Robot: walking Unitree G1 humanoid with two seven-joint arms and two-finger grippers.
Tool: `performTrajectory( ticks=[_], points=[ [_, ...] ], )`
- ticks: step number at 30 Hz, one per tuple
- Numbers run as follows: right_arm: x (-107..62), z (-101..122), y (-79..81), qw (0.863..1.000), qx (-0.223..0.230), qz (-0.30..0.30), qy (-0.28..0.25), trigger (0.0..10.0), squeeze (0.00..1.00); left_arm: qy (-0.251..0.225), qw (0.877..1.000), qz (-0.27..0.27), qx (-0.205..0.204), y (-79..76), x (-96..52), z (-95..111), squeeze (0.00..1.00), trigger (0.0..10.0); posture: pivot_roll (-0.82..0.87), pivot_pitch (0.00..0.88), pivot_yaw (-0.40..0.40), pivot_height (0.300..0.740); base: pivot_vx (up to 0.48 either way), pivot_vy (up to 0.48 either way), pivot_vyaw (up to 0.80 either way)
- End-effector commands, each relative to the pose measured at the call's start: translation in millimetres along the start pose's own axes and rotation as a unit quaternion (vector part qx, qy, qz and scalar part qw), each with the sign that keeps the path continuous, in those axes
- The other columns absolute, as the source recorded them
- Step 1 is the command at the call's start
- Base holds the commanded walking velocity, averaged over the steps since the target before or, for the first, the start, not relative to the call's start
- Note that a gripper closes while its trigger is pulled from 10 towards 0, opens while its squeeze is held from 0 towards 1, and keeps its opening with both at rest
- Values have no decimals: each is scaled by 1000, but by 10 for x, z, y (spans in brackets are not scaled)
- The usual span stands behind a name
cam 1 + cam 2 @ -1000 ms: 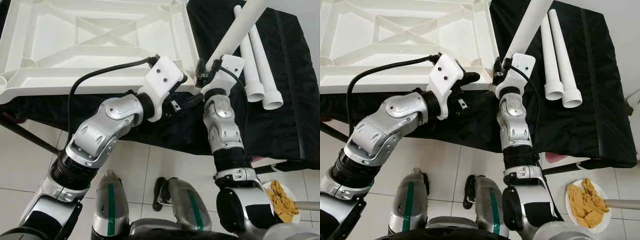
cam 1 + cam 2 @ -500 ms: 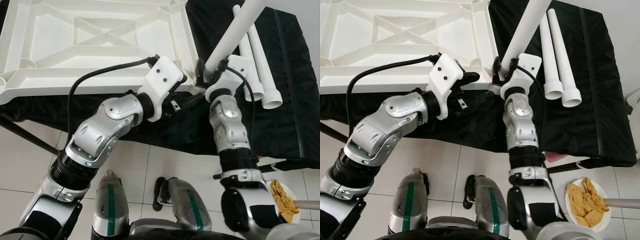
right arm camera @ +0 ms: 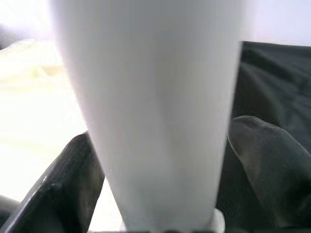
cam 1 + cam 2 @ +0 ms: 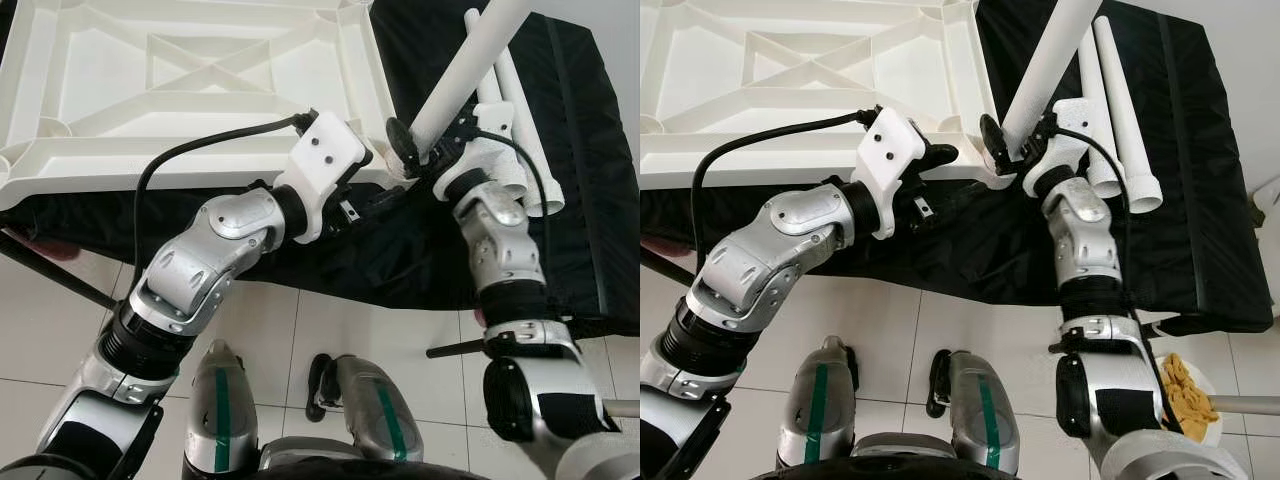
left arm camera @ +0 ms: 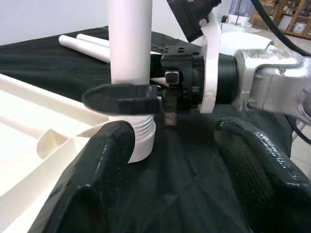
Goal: Building children table
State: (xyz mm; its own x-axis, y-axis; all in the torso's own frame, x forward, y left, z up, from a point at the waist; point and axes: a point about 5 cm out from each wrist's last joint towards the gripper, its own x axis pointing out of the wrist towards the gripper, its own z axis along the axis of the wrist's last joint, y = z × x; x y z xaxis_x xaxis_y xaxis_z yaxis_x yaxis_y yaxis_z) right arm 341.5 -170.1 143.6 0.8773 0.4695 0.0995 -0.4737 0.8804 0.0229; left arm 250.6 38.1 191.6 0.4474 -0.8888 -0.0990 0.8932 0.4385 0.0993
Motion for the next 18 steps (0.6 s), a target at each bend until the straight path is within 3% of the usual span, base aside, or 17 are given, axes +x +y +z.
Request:
performTrajectory(
  ticks=[1, 10, 17, 18],
  points=[
    [-35, -20, -51, 1000, 6, 11, 1, 10000, 0, 1, 1000, -23, -2, -29, 10, 9, 0, 10000, 129, 49, -107, 740, 0, 0, 0],
    [-52, -40, -244, 998, -4, 52, 22, 10000, 0, 1, 1000, -23, 0, -22, 11, 19, 0, 10000, 134, 45, -102, 740, 0, 0, 0],
    [-33, -46, -280, 998, -2, 62, 26, 10000, 0, 1, 1000, -24, 0, -23, 10, 21, 0, 10000, 134, 47, -99, 740, 0, 0, 0],
    [-28, -48, -288, 998, 1, 66, 25, 3804, 0, 1, 1000, -24, 0, -24, 10, 21, 0, 10000, 134, 47, -99, 740, 0, 0, 0]
  ],
)
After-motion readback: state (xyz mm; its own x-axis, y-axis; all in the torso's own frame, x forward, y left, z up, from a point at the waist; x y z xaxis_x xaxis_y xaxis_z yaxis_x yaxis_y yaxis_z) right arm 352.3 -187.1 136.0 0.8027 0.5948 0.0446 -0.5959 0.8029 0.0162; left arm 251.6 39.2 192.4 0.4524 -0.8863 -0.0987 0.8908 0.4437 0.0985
